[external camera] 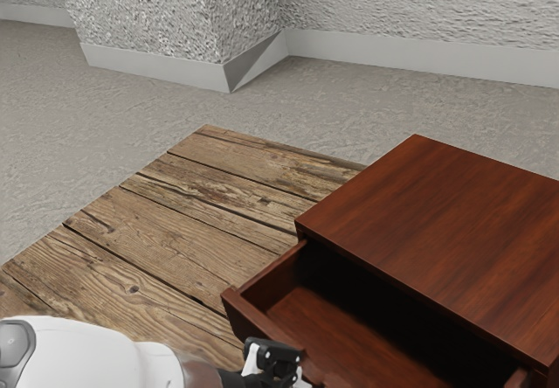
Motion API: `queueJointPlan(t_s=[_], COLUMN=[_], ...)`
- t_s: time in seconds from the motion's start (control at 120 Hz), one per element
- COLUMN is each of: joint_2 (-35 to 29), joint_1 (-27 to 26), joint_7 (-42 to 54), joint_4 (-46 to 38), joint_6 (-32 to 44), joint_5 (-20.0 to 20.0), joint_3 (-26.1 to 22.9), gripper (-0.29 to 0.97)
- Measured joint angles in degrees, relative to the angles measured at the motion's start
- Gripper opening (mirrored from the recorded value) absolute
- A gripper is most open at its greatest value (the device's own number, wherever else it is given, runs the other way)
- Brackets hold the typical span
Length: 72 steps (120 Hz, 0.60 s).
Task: Pull the drawer handle with one arm to open the drawer
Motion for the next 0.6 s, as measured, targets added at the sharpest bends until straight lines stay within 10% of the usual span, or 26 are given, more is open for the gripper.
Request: queueJointPlan(t_s=[0.6], joint_2=[-7.0], joint_1=[-0.4], joint_7=[-0.3], joint_4=[-1.7], joint_6=[-6.1], joint_5=[-3.0], joint_3=[-1.0], gripper=[0.66])
